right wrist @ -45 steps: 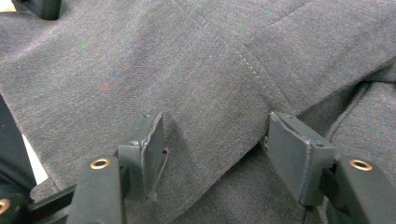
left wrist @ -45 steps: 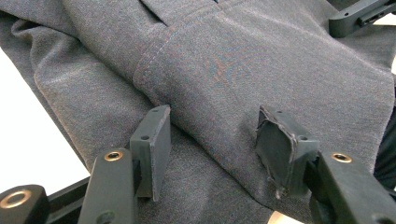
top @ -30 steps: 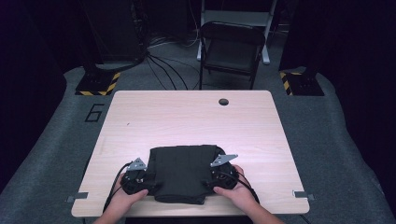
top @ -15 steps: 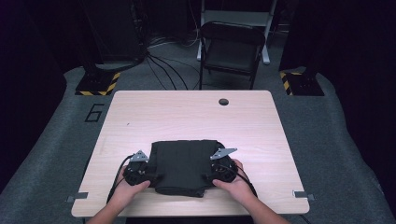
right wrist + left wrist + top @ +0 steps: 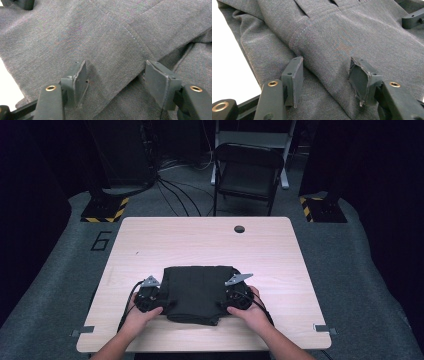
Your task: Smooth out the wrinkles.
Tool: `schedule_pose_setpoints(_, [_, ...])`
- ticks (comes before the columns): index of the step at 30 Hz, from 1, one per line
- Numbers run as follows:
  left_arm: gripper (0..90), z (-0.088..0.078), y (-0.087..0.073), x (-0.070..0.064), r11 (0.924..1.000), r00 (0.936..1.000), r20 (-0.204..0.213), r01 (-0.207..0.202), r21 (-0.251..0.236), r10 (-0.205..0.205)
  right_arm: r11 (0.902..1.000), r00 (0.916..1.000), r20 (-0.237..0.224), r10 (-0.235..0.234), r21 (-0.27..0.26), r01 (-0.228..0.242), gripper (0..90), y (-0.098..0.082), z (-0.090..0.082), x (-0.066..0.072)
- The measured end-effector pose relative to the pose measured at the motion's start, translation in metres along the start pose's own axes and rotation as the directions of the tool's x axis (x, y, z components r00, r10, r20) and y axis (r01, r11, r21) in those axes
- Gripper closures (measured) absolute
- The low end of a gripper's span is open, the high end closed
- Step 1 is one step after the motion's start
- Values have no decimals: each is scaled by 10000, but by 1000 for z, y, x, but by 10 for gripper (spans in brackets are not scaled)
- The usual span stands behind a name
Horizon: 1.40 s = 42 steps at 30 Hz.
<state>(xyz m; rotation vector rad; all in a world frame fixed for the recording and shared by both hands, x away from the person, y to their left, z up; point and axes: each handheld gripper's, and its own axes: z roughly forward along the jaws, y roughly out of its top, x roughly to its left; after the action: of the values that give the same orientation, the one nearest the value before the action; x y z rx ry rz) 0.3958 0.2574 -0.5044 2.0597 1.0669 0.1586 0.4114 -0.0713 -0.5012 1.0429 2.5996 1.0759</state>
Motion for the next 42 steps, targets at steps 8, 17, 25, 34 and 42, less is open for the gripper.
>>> schedule_pose_setpoints(8, [450,6,6,4,9997,9996,-244,166,-197,-171,9999,9998,157,135,-104,-134,338,5,4,-6])
schedule_pose_setpoints(17, [449,9,12,9,9998,9994,-295,193,-107,-196,9997,9993,305,211,-129,-207,336,10,6,-11])
schedule_pose_setpoints(25, [448,10,12,10,9994,9990,-348,268,-210,-275,9994,9991,251,332,-88,-330,338,11,7,-13])
schedule_pose_setpoints(34, [447,11,13,11,9992,9986,-417,304,-276,-315,9995,9991,308,274,-146,-270,339,12,8,-16])
schedule_pose_setpoints(42, [448,13,14,13,9982,9979,-473,431,-407,-450,9983,9979,364,540,-215,-533,334,15,11,-19])
